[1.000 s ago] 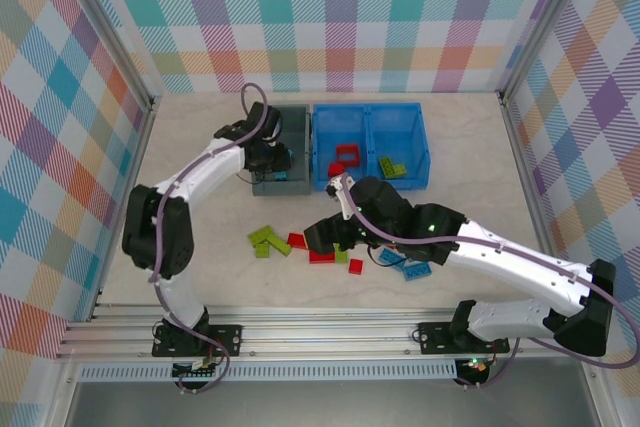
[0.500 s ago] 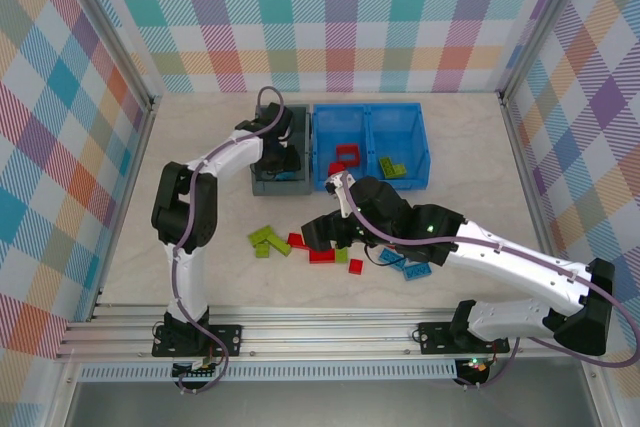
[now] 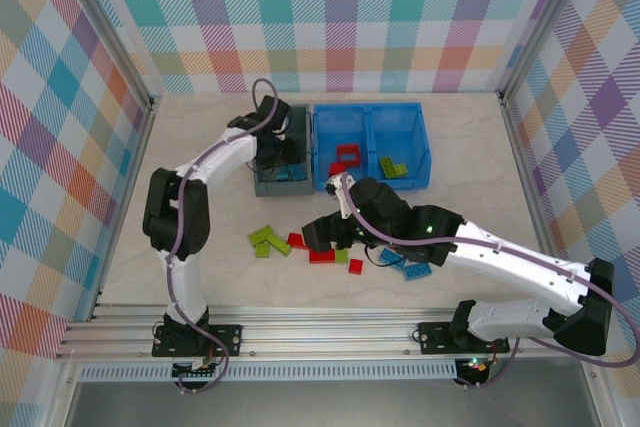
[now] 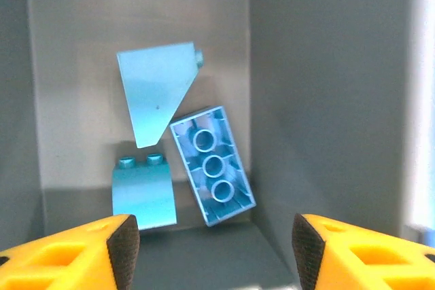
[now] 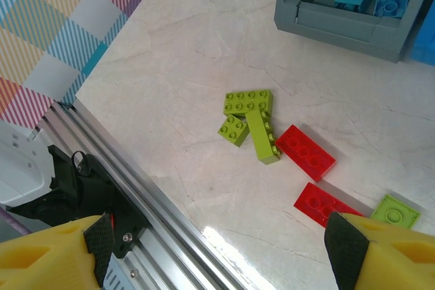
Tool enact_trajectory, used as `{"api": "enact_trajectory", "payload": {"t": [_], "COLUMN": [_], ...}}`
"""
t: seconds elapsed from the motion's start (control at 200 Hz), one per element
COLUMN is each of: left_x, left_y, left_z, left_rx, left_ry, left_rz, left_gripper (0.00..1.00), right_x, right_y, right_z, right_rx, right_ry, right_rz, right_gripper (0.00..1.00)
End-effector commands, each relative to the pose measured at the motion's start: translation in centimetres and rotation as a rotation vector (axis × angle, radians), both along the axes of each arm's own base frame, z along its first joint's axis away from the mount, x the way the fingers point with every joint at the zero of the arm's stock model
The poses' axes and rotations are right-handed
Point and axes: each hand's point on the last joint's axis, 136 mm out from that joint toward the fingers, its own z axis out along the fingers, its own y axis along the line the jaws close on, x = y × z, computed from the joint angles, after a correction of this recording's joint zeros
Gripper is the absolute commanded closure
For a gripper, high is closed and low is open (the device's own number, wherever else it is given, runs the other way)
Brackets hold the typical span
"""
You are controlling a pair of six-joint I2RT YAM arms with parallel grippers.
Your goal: Sort the legos into containers by color
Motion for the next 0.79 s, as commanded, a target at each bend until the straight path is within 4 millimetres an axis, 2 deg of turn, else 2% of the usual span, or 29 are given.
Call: {"api": "enact_trajectory", "payload": {"t": [0.0, 0.15, 0.255, 0.345, 0.555, 0.66, 0.79], "left_x": [-1.2, -3.5, -6.5, -9.6, -17.8, -21.5, -25.1], "left_y": [1.2, 2.3, 3.7, 5.2, 9.1, 11.1, 13.1], "left_z": [6.0, 10.8, 13.3, 14.5, 15.7, 15.4, 14.7], "left_rx": [-0.050, -0.088, -0.106, -0.118, -0.128, -0.119, -0.152], "left_ry": [-0.099, -0.187, -0.225, -0.244, -0.248, -0.239, -0.248], "left_rz": [0.046, 0.081, 0.117, 0.142, 0.207, 0.254, 0.330], "left_gripper": [0.37, 0.37, 0.37, 0.38, 0.41, 0.42, 0.43], "right_x": [-0.1, 0.1, 0.3, 0.7, 0.5, 0.0, -0.5], "right_y": [-0.2, -0.9, -1.6, -2.1, -0.8, 0.7, 2.4], "right_z": [0.7, 0.7, 0.6, 0.3, -1.2, -2.4, -3.8], "right_rx": [0.032, 0.021, 0.000, -0.031, -0.120, -0.197, -0.242], "right_ry": [-0.018, -0.027, -0.033, -0.038, -0.051, -0.075, -0.085], "right_rz": [-0.015, -0.036, -0.065, -0.088, -0.051, -0.001, 0.050], "right_gripper": [0.17, 0.17, 0.18, 0.19, 0.21, 0.21, 0.21]}}
